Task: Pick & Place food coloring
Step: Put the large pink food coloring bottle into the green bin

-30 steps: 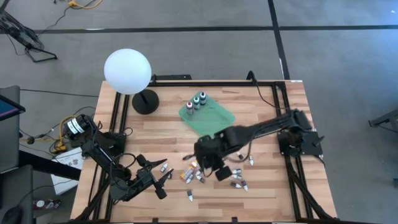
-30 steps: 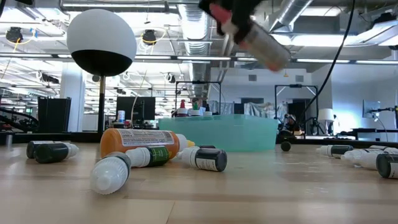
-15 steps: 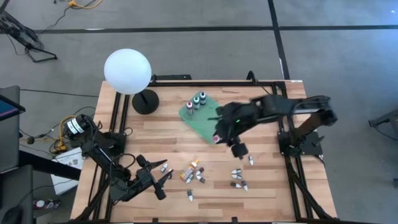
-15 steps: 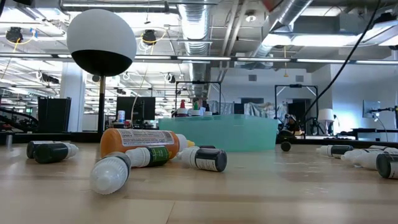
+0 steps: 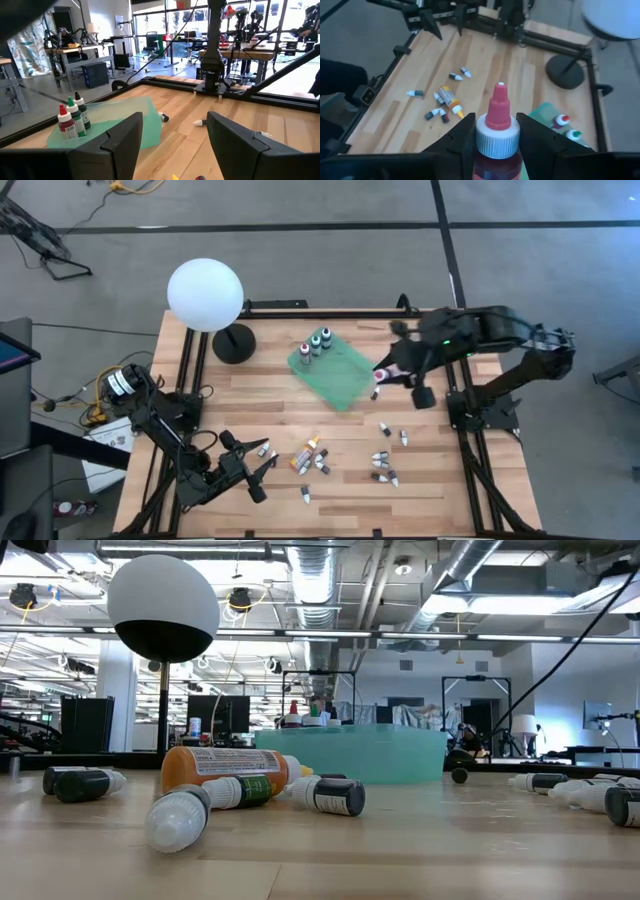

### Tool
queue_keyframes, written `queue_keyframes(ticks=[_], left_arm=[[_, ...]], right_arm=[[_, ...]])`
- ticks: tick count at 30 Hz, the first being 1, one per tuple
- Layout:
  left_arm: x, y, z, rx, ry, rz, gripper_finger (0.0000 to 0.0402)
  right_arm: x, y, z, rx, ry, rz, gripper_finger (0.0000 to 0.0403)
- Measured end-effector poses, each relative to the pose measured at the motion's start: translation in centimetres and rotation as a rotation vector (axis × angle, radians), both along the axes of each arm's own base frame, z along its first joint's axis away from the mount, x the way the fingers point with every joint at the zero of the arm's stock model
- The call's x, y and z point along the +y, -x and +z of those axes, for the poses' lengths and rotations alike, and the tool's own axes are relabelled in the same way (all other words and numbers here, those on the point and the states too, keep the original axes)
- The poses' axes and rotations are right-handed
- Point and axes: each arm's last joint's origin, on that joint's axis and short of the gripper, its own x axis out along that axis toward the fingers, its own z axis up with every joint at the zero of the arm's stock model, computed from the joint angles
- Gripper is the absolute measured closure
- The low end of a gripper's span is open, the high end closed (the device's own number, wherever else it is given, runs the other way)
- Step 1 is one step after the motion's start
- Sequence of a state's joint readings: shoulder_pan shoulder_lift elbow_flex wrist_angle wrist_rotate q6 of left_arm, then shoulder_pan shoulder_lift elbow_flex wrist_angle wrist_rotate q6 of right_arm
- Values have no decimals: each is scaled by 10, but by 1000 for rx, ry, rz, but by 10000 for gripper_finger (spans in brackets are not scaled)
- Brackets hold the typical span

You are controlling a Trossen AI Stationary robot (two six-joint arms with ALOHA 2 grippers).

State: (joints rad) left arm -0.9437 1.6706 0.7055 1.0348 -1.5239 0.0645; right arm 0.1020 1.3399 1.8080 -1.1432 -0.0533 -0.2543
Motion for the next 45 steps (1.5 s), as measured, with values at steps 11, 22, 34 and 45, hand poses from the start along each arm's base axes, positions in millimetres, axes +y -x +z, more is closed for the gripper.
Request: queue_keyframes(ticks=[11, 22, 34, 45], left_arm=[[0, 0, 0, -4, 6, 0, 185], [0, 0, 0, -3, 4, 1, 185], [3, -3, -1, -9, 14, 13, 185], [6, -9, -1, -31, 43, -14, 185]], right_arm=[[-6, 54, 18, -103, 3, -59, 283], [-16, 108, -34, -336, -15, -170, 282], [-24, 125, -120, -686, 14, -374, 282], [-29, 99, -174, -845, -6, -576, 282]])
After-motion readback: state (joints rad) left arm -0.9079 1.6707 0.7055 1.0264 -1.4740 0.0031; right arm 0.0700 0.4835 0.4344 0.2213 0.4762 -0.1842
